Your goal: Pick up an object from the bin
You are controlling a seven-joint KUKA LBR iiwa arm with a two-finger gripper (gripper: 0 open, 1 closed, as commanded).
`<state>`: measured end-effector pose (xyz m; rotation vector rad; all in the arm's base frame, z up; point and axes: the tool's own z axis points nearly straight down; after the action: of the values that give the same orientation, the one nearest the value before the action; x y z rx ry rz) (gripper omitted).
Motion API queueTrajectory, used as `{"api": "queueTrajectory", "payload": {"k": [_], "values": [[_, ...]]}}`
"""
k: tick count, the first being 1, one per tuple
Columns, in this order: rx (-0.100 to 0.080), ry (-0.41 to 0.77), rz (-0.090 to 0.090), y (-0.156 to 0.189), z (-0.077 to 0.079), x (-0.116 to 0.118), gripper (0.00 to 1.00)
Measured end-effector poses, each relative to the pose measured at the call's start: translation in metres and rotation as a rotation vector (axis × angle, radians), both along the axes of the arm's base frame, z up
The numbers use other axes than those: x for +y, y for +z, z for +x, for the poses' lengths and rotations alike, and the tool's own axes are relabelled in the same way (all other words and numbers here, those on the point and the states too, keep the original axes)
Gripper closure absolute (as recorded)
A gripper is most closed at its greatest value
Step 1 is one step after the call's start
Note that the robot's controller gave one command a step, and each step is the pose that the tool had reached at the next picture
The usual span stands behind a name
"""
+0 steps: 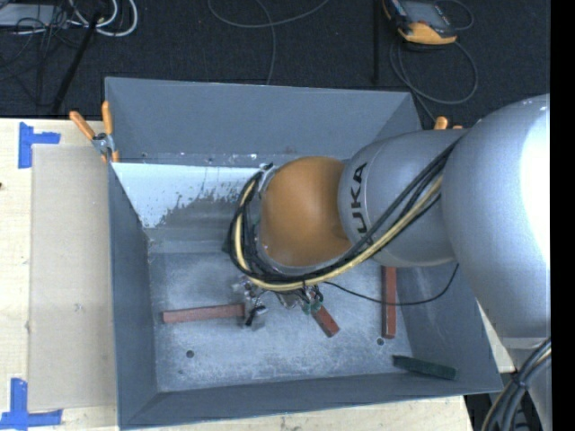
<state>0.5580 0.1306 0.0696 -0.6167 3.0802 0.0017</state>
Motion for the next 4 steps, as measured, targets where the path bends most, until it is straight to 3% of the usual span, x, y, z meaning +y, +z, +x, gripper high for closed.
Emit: {"api": "queueTrajectory", "payload": {"k": [1,2,3,4], "values": [[0.000,-0.001,0.000,-0.0001,-0.0001,0.0000,0.00],[0.001,-0.003,0.000,0.0000,-0.0001,0.0001,1.00],[0.001,-0.004,0.000,-0.0002,-0.0002,0.0000,0.00],[0.001,-0.005,0.000,-0.0001,-0.0001,0.0000,1.00]]}}
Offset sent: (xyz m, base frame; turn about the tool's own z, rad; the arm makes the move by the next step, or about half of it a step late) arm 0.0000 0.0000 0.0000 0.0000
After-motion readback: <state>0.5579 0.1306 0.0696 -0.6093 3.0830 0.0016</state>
